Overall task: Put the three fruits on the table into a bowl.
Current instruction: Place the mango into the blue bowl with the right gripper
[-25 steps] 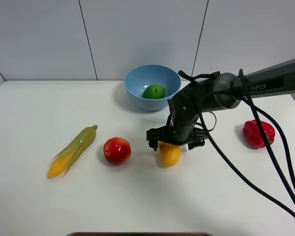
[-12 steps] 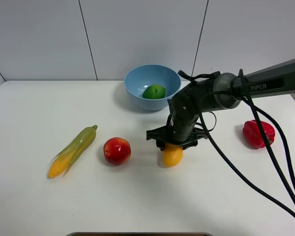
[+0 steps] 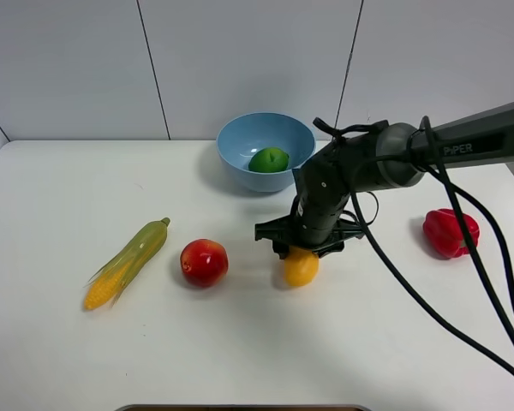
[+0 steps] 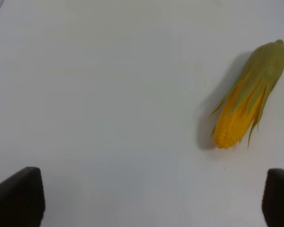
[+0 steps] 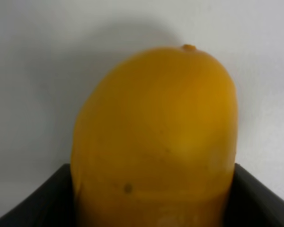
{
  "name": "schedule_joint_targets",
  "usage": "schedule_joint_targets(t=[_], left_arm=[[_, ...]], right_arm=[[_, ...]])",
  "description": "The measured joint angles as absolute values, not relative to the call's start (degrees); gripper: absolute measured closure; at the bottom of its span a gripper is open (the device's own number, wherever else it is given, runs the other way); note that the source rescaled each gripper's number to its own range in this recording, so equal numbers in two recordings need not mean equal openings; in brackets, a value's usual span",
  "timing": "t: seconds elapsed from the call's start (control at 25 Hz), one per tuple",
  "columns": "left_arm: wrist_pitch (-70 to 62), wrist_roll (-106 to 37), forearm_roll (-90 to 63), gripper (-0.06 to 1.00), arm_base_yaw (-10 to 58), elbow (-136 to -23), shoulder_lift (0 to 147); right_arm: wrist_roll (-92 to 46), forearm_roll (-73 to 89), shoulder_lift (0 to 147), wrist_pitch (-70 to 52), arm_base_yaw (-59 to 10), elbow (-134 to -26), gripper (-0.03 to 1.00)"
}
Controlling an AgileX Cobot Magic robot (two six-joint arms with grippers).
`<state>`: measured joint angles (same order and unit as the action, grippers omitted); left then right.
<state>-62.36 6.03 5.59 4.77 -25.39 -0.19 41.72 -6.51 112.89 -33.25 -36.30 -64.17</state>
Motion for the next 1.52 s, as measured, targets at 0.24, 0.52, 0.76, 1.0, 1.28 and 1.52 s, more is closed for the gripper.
schedule_joint_targets(t=[0.24,0.52,0.76,1.0,1.28,1.52], left_arm=[[-62.36,6.03,5.59,0.18,4.77,-25.39,-0.19],[-62.36,6.03,5.59,0.18,4.77,-25.39,-0.19],[-62.36,6.03,5.59,0.18,4.77,-25.39,-0.19],[-62.36,6.03,5.59,0.18,4.77,-25.39,-0.19],[-62.36,6.03,5.59,0.18,4.77,-25.39,-0.19],[-62.36,6.03,5.59,0.18,4.77,-25.39,-0.19]], right_arm=[[41.72,-7.51,103.26,-34.19,-36.30,-64.17,0.97],[41.72,-13.10,92.16,-32.95,-36.30,-64.17,0.97],[41.66,-16.09,89.71,-22.22,-32.38,-64.17,0.97],[38.70,-16.34,92.17,-11.08,-27.02,-64.46,0.97],[30.97,-15.39,102.31,-8.79,-25.54,-74.84,0.97],[22.87,-10.07,112.24,-8.77,-25.54,-84.58,0.97]])
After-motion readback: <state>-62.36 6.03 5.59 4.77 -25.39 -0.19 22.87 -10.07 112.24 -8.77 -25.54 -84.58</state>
